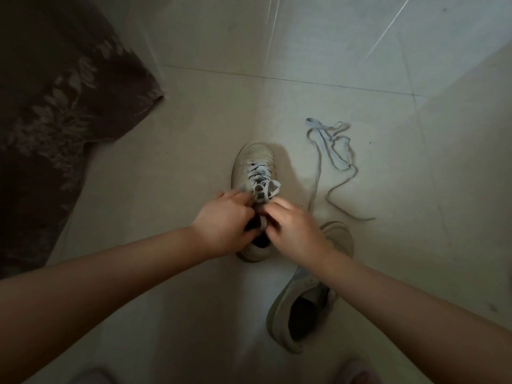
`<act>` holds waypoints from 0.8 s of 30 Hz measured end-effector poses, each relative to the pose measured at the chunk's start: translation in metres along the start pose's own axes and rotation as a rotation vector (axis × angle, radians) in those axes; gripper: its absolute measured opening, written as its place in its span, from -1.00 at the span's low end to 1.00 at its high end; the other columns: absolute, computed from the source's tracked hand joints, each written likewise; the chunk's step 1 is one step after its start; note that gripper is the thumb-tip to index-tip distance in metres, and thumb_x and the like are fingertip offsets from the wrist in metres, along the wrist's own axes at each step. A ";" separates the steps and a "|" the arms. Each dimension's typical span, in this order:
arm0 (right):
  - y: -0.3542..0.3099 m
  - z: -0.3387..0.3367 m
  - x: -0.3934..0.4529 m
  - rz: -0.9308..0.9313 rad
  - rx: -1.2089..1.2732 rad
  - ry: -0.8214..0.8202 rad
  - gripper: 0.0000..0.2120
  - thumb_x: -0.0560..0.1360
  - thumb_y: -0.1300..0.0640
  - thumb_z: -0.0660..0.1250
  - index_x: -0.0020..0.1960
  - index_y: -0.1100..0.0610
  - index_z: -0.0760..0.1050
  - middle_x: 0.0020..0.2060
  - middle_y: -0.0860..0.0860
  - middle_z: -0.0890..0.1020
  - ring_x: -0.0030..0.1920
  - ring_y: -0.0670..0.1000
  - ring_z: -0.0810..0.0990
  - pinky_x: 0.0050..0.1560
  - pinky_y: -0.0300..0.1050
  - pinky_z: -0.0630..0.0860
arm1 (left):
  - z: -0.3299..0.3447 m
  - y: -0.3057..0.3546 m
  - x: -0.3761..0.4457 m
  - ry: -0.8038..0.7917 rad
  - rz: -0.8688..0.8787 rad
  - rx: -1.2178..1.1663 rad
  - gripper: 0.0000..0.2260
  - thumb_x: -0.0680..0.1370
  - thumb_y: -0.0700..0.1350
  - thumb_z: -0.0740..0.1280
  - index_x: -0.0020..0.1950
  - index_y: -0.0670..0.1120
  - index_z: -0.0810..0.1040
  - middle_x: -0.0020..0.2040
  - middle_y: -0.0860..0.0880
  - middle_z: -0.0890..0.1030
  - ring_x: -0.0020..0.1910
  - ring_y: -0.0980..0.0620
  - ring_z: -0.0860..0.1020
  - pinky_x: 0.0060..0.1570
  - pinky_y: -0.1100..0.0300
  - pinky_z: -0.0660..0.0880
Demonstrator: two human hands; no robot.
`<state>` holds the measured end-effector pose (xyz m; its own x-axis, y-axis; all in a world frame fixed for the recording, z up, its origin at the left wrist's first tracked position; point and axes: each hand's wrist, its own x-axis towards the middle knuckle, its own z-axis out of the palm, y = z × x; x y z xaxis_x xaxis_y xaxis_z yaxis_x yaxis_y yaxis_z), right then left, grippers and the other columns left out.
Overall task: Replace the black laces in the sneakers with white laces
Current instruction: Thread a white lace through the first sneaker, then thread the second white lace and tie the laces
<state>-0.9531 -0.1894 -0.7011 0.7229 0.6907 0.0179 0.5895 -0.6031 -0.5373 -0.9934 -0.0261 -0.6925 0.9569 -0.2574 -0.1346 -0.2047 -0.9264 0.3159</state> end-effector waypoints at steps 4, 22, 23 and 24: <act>0.000 0.003 -0.005 -0.023 -0.115 -0.116 -0.74 0.40 0.12 0.18 -0.08 0.19 0.59 -0.17 0.10 0.57 -0.20 0.18 0.58 -0.31 -0.04 0.53 | -0.002 0.001 -0.008 0.078 0.022 -0.046 -0.66 0.35 0.08 0.22 0.00 -0.09 0.52 -0.08 -0.08 0.54 -0.10 -0.10 0.54 -0.18 0.09 0.48; 0.135 -0.041 -0.044 0.739 -0.048 0.066 -0.82 0.42 0.26 0.36 0.02 0.17 0.60 -0.01 0.13 0.57 0.00 0.15 0.57 0.01 -0.09 0.46 | 0.014 0.028 0.014 -0.321 0.333 0.476 -0.51 0.50 0.25 0.19 0.28 -0.05 0.44 0.36 -0.12 0.36 0.45 -0.21 0.15 0.36 -0.38 -0.01; 0.137 -0.040 -0.045 0.737 -0.071 0.059 -0.82 0.42 0.26 0.35 0.01 0.16 0.60 0.00 0.12 0.55 0.02 0.16 0.55 0.00 -0.06 0.48 | 0.013 0.027 0.012 -0.314 0.335 0.504 -0.53 0.44 0.25 0.25 0.18 -0.04 0.52 0.27 -0.11 0.45 0.38 -0.21 0.28 0.32 -0.38 0.13; 0.138 -0.039 -0.046 0.736 -0.096 0.048 -0.83 0.43 0.26 0.33 0.00 0.15 0.59 0.00 0.12 0.53 0.02 0.17 0.54 -0.02 -0.05 0.48 | 0.012 0.025 0.010 -0.314 0.341 0.535 -0.56 0.37 0.25 0.32 0.06 -0.04 0.58 0.16 -0.10 0.52 0.29 -0.20 0.38 0.26 -0.38 0.24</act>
<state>-0.8907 -0.3204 -0.7432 0.9566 0.0780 -0.2808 -0.0260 -0.9369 -0.3488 -0.9914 -0.0547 -0.6970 0.7334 -0.5497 -0.3999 -0.6326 -0.7673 -0.1056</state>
